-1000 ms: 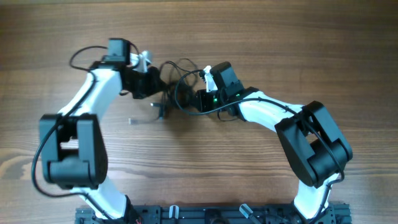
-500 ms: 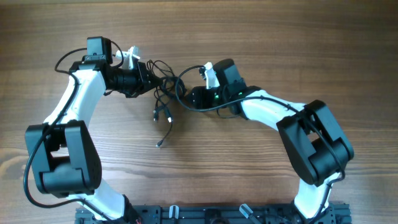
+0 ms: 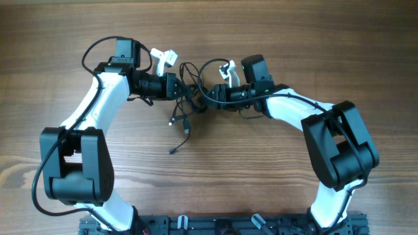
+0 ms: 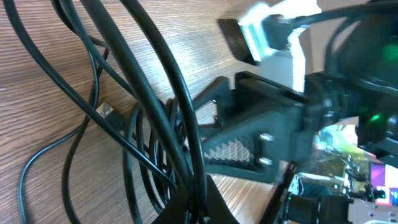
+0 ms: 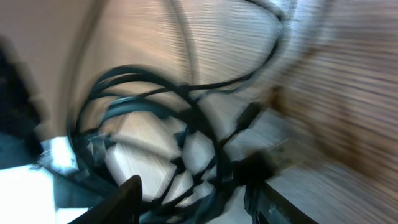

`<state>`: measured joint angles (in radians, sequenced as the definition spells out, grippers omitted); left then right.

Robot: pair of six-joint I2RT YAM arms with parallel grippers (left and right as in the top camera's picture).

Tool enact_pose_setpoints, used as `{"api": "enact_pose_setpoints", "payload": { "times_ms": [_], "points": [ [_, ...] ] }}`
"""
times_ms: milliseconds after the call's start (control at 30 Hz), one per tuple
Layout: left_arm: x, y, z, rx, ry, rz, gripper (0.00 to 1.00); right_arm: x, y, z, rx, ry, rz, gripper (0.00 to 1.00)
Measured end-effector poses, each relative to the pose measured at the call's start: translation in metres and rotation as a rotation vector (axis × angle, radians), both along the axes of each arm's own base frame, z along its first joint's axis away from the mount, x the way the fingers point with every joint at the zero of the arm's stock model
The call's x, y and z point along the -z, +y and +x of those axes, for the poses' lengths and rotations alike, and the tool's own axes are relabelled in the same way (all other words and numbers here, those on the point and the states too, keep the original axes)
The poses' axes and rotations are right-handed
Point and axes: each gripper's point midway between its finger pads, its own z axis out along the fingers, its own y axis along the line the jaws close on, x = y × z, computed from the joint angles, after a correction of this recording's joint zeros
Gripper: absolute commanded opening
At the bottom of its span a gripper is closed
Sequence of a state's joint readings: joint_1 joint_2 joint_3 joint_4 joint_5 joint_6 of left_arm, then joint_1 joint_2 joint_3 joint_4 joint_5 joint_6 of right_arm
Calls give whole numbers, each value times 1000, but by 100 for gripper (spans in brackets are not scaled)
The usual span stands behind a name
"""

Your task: Untangle cables

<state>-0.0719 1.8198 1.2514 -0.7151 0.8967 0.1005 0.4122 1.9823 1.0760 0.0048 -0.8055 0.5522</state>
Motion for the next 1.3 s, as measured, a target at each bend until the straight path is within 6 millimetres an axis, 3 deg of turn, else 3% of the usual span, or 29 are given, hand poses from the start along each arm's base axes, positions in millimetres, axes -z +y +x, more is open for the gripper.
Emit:
{"api": "enact_pose_setpoints", "payload": {
  "times_ms": [133,300,500,733,1067,1300],
  "points": [
    [-8,-7,-3,25,-4,-53,4,19,-13,9,84,-11,-127,54],
    [-21,-16,-7,58,-12,-146,4,21,-14,14,107,-42,-158,55],
    [-52,-29,-9,121,-61,-326,4,22,-15,17,117,-52,-166,55],
    [-77,-33,-14,170,-82,-473,4,26,-21,24,159,-67,-209,52],
    [-85,16,7,35,-77,-520,4,30,-28,33,232,-71,-253,49],
    [-86,34,12,-20,-64,-524,4,31,-33,38,259,-84,-277,53]
  ]
}}
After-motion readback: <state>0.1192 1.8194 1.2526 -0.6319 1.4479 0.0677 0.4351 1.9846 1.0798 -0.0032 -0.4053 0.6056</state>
